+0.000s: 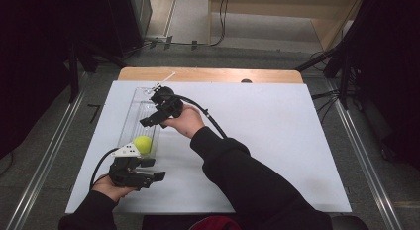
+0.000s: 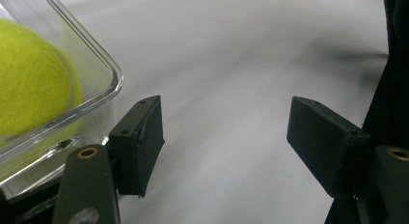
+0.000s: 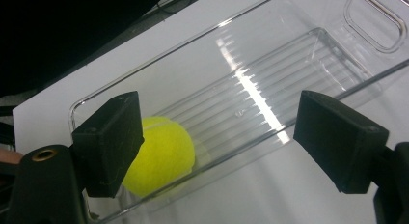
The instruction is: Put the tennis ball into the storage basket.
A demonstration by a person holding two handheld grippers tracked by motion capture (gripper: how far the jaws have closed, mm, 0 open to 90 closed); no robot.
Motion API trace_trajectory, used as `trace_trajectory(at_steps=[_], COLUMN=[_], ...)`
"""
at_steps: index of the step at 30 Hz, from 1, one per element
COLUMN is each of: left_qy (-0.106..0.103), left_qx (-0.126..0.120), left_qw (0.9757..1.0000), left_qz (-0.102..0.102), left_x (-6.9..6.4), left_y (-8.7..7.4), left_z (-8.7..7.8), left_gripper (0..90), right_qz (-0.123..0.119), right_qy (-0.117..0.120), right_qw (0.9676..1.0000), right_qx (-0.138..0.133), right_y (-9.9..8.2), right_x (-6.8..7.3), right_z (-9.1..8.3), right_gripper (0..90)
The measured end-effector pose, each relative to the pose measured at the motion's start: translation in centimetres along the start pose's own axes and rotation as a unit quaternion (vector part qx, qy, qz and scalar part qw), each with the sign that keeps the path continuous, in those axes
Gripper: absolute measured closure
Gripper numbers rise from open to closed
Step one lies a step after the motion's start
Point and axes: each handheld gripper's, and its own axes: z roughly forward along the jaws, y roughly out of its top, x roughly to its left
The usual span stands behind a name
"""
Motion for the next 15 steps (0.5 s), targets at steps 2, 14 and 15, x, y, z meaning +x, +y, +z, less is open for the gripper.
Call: trace_trajectory(at_steps=[2, 14, 15], left_qy=[0.001, 0.002, 0.002], left_qx=[0.002, 0.003, 0.003], left_qw=[1.0, 1.0, 1.0], left_qz=[0.0, 0.0, 0.0], left_x=[0.0, 0.0, 0.0], left_y=[0.0, 0.0, 0.0], left_z=[0.0, 0.1, 0.1], left_gripper=[29.6, 29.6, 29.6], right_qz=[0.002, 0.0, 0.001], right_qy=[0.002, -0.003, -0.002], right_qw=[1.0, 0.9999, 0.9999], right_qx=[-0.003, 0.012, 0.012], right_y=[-0.3, -1.6, -1.8], right_x=[-0.2, -1.0, -1.1], right_z=[-0.3, -1.7, -1.8], right_gripper=[15.8, 15.8, 15.8])
